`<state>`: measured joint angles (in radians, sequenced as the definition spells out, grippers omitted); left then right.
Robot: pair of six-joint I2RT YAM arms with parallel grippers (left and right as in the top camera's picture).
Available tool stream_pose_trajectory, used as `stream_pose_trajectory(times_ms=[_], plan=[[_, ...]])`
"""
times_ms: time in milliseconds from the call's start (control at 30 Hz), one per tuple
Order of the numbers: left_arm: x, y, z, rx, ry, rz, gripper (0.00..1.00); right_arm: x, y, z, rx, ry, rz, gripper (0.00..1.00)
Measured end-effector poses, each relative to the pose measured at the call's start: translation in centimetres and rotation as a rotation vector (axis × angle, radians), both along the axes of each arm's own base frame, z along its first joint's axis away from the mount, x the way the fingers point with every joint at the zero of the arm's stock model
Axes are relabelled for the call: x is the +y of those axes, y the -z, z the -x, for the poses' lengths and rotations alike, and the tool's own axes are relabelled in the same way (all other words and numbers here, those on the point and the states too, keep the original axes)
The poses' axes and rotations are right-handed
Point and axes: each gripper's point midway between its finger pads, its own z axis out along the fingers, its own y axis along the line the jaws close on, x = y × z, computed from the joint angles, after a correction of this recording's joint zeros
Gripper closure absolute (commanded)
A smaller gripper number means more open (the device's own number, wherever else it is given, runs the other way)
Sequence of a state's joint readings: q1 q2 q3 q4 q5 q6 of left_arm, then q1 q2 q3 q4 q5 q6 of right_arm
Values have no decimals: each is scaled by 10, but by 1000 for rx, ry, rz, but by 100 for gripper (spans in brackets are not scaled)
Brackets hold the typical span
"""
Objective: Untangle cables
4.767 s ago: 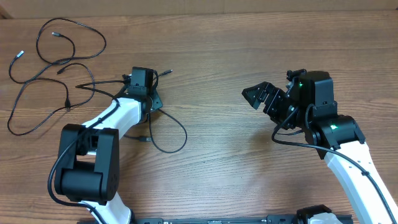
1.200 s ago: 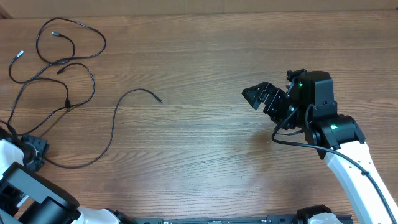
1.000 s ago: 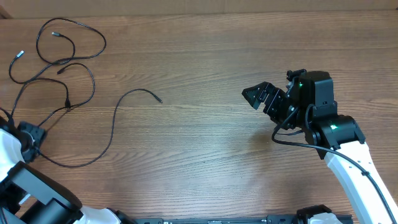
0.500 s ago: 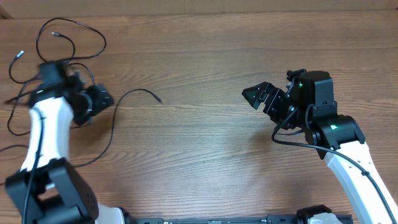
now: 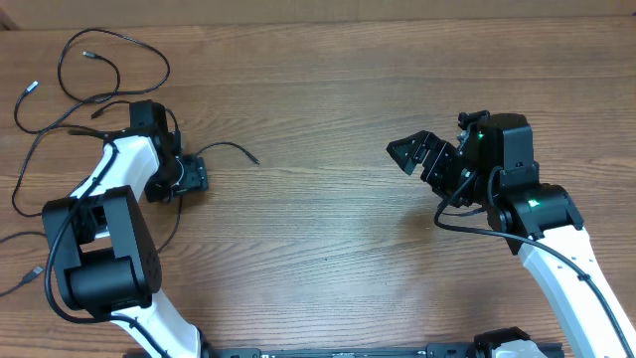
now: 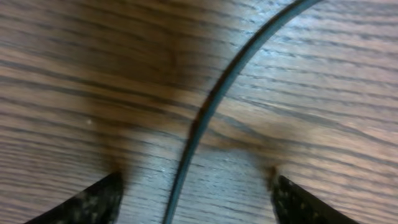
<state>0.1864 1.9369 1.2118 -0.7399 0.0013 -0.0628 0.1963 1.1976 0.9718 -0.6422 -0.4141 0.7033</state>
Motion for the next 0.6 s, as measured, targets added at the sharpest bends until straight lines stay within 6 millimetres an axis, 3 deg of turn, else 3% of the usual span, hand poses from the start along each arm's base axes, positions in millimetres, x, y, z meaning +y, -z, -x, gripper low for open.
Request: stream_pose_trajectory(times_ms=[100,233,600], plan=[[4,2,-7,-5,10,-20,94,0,0,0,0,0,0,0],[8,4,-21,-34,12,-28,96,0,0,0,-1,-1,0,0],[6,-3,-11,20,-96,-11,96,0,0,0,-1,-1,0,0]])
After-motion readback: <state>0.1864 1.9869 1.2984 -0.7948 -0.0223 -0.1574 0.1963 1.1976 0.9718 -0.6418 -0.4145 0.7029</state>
